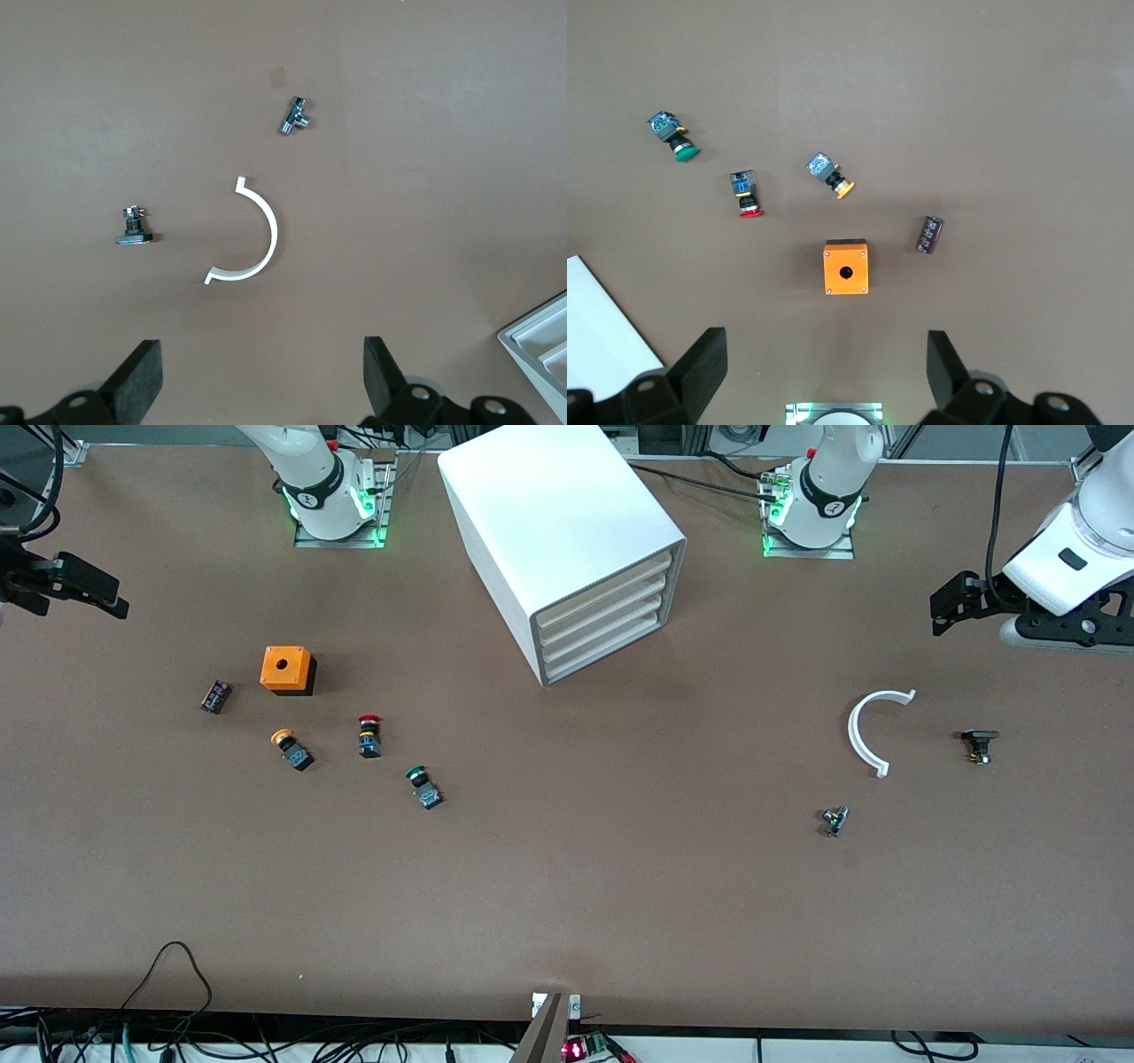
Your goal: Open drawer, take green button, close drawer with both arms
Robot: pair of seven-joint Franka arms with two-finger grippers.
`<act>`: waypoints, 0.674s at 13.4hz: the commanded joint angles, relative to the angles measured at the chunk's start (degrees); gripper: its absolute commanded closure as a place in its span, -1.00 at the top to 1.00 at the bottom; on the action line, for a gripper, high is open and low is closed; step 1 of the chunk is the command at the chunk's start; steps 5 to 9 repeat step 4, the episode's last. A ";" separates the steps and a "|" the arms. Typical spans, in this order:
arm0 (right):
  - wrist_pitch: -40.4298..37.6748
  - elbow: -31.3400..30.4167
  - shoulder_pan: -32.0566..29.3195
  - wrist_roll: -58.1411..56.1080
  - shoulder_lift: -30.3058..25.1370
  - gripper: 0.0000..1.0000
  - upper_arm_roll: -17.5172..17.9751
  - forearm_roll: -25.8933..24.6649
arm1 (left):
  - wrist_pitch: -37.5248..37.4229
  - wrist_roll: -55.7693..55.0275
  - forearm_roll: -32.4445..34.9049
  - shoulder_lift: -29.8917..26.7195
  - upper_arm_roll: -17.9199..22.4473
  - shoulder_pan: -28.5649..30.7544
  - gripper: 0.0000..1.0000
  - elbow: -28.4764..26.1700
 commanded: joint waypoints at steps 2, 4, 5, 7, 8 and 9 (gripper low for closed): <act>0.85 -1.32 0.00 0.19 -1.17 1.00 0.18 -0.19 | -0.63 0.76 -1.11 0.35 -0.22 0.33 1.00 1.03; 0.76 -0.53 0.00 0.89 -0.73 1.00 0.18 -0.10 | -0.37 0.93 -1.37 0.44 -0.13 0.50 1.00 1.12; 0.76 -0.53 0.00 0.89 -0.73 1.00 0.18 -0.10 | -0.37 0.93 -1.37 0.44 -0.13 0.50 1.00 1.12; 0.76 -0.53 0.00 0.89 -0.73 1.00 0.18 -0.10 | -0.37 0.93 -1.37 0.44 -0.13 0.50 1.00 1.12; 0.76 -0.53 0.00 0.89 -0.73 1.00 0.18 -0.10 | -0.37 0.93 -1.37 0.44 -0.13 0.50 1.00 1.12; 0.76 -0.53 0.00 0.89 -0.73 1.00 0.18 -0.10 | -0.37 0.93 -1.37 0.44 -0.13 0.50 1.00 1.12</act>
